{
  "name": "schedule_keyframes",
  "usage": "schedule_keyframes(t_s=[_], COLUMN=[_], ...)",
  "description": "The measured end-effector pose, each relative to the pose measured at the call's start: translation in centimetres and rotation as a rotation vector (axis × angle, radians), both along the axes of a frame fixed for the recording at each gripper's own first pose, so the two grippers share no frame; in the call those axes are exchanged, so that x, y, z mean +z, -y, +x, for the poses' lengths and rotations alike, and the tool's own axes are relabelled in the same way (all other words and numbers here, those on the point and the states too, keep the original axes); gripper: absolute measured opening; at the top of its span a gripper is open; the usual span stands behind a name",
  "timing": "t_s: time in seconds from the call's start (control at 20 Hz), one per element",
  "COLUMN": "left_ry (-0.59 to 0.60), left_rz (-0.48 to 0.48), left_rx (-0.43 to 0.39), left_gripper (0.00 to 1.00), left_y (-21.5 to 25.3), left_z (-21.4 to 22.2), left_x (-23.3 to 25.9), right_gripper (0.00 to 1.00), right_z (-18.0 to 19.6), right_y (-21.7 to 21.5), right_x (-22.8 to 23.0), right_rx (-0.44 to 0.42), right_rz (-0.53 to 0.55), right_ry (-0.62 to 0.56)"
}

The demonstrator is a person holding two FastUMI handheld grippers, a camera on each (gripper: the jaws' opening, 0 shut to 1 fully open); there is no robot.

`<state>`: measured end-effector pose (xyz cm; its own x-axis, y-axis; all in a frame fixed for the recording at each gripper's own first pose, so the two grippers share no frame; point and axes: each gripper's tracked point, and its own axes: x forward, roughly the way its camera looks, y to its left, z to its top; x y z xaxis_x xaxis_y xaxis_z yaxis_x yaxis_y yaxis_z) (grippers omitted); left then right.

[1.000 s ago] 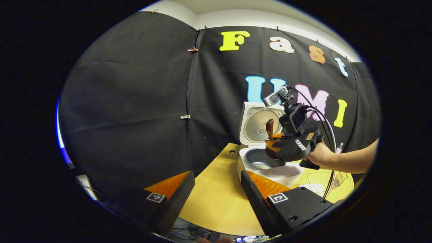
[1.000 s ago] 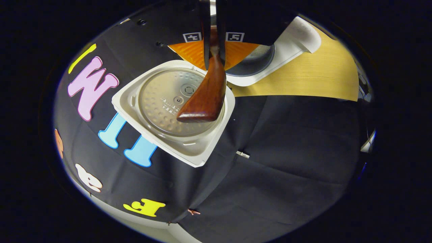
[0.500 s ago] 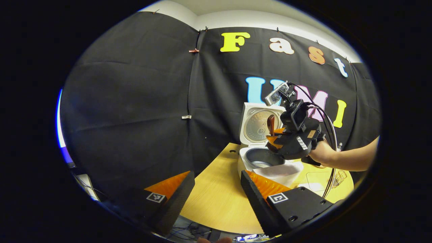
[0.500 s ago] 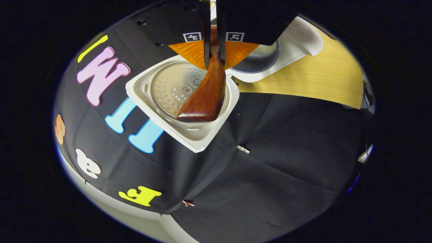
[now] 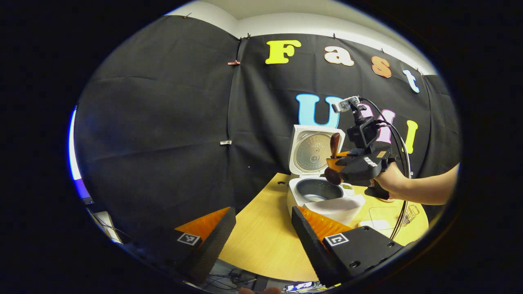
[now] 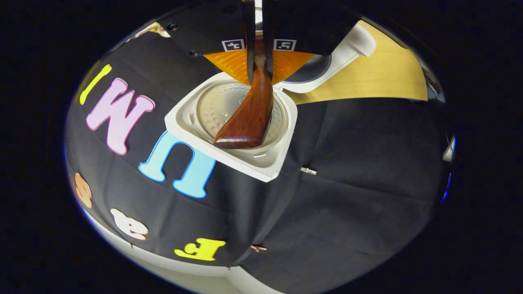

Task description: Close the left gripper, press the button to open the rice cooker; take a wooden spoon from the chopstick holder with the right hand, scoop a spoonful of rice and pour it into the rice cooker, then put the wooden spoon back into the chopstick holder.

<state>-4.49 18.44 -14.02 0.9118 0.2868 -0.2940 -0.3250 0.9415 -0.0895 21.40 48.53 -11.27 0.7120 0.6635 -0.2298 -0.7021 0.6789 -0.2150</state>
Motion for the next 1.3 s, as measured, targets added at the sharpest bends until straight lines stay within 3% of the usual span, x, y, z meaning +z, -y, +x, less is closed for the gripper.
schedule_keyframes(t_s=[0.2, 0.55, 0.9, 1.3], left_ry=[0.003, 0.021, 0.039, 0.038], left_rz=[0.007, 0.008, 0.014, 0.036], left_rx=[-0.009, -0.048, -0.113, -0.176], left_gripper=[0.95, 0.96, 0.96, 0.95], left_y=[0.7, 3.0, 6.7, 11.3], left_z=[-0.1, 0.2, 1.6, 3.3], left_x=[0.4, 1.4, 2.7, 3.7], right_gripper=[0.11, 0.11, 0.11, 0.11], right_z=[-0.1, -2.0, -2.6, -2.4], right_y=[2.4, 11.4, 25.7, 44.4], right_x=[1.5, 6.7, 8.7, 5.3], right_rx=[-0.034, -0.098, -0.240, -0.467], right_rz=[0.133, 0.303, 0.412, 0.462], right_ry=[-0.104, -0.110, -0.107, -0.143])
